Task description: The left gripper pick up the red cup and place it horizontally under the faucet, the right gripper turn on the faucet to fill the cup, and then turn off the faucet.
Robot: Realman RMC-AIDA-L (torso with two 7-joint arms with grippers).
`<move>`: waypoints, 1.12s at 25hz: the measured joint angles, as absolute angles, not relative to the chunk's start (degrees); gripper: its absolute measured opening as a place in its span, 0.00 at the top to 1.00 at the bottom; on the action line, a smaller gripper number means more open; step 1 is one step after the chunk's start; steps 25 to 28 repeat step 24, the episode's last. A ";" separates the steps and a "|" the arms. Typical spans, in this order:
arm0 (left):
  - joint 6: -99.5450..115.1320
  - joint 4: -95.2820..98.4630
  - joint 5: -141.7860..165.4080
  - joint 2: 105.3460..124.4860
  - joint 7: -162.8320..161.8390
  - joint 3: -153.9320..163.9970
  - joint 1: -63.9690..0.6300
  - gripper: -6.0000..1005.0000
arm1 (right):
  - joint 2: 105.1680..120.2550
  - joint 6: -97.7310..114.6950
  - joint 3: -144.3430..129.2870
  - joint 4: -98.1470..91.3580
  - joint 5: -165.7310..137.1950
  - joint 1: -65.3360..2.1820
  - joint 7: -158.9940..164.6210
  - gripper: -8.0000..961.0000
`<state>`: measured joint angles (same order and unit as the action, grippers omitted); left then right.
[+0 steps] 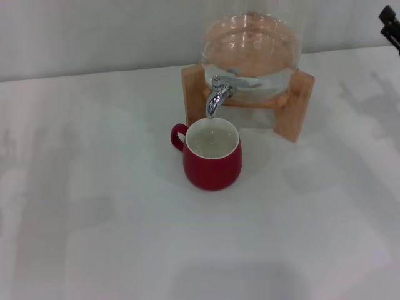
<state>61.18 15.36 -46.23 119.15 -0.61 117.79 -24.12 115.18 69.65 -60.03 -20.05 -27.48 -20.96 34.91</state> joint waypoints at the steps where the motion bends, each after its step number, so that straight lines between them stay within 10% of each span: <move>1: 61.21 15.34 -46.56 119.12 -0.60 117.31 -24.14 0.51 | 115.18 69.14 -59.41 -20.05 -27.44 -21.17 34.75 0.10; 28: 65.99 14.68 -47.35 119.59 -0.69 114.61 -22.43 0.51 | 115.18 64.52 -56.52 -19.08 -23.73 -21.89 31.20 0.10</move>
